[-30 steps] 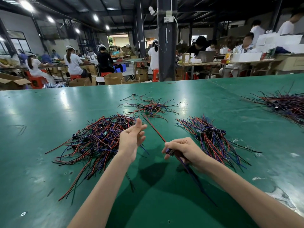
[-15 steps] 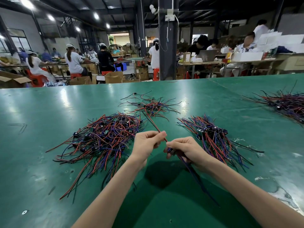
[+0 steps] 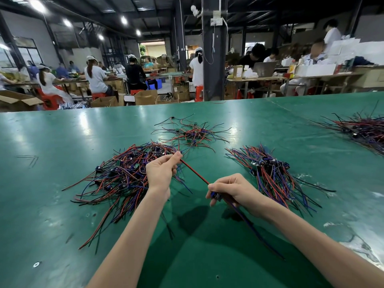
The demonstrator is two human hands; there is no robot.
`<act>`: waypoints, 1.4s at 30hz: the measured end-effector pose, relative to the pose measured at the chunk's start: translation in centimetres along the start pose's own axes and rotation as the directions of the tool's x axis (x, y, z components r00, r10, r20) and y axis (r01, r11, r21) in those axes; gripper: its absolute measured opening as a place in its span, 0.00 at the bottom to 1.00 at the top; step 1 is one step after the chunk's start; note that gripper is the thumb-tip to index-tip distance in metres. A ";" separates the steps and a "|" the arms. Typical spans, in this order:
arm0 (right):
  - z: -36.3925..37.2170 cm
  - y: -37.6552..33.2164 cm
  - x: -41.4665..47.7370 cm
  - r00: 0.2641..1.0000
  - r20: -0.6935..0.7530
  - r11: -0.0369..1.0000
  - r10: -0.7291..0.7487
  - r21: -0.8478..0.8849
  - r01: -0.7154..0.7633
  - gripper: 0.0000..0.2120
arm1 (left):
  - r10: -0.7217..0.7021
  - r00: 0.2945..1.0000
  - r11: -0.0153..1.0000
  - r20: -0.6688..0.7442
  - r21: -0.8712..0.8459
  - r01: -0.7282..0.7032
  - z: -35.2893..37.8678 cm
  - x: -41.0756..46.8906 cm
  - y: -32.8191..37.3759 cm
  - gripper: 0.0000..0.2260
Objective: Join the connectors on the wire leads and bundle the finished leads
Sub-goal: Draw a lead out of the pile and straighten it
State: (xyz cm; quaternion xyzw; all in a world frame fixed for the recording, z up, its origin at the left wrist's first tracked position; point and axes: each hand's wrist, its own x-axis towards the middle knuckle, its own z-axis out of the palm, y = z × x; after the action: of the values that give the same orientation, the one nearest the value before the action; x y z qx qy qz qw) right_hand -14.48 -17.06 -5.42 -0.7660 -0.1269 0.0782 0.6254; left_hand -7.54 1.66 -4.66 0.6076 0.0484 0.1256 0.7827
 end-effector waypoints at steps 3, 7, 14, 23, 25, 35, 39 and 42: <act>-0.1 0.0 0.0 1.000 0.006 1.000 0.003 -0.008 -0.003 0.12 | 0.015 1.000 1.000 -0.011 0.014 -0.015 0.1 -0.1 0.0 0.05; 0.0 0.0 0.1 1.000 -0.006 1.000 0.008 -0.002 -0.008 0.12 | 0.048 0.997 0.999 -0.054 0.015 -0.048 0.6 -0.5 -0.1 0.08; -0.4 0.1 0.3 0.995 -0.101 0.999 0.004 0.032 -0.001 0.13 | -0.029 0.998 0.998 0.061 -0.052 0.032 0.9 -1.1 0.2 0.08; -1.0 0.5 1.2 0.926 -0.377 0.977 0.021 0.205 0.061 0.10 | -0.229 0.842 0.967 0.488 0.216 0.138 3.2 -4.6 -1.3 0.07; -1.2 0.6 1.2 0.922 -0.387 0.972 0.036 0.228 0.057 0.10 | -0.221 0.824 0.964 0.521 0.243 0.105 3.7 -5.3 -1.9 0.03; -0.9 0.5 1.2 0.934 -0.353 0.967 0.061 0.251 0.032 0.10 | -0.273 0.752 0.962 0.600 0.151 0.229 3.4 -5.7 -2.3 0.03; -0.7 0.4 1.1 0.950 -0.309 0.957 0.047 0.287 0.046 0.10 | -0.324 0.718 0.944 0.616 0.164 0.285 3.4 -5.9 -2.5 0.10; -0.6 0.3 1.0 0.958 -0.287 0.954 0.030 0.294 0.058 0.10 | -0.353 0.690 0.934 0.632 0.192 0.302 3.4 -5.9 -2.3 0.05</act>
State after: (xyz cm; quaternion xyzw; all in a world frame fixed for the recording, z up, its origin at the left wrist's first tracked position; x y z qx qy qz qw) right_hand -13.31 -17.44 -5.59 -0.6646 -0.0266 -0.0202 0.7464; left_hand -12.16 -3.63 -6.48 0.6219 -0.1172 -0.2391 0.7364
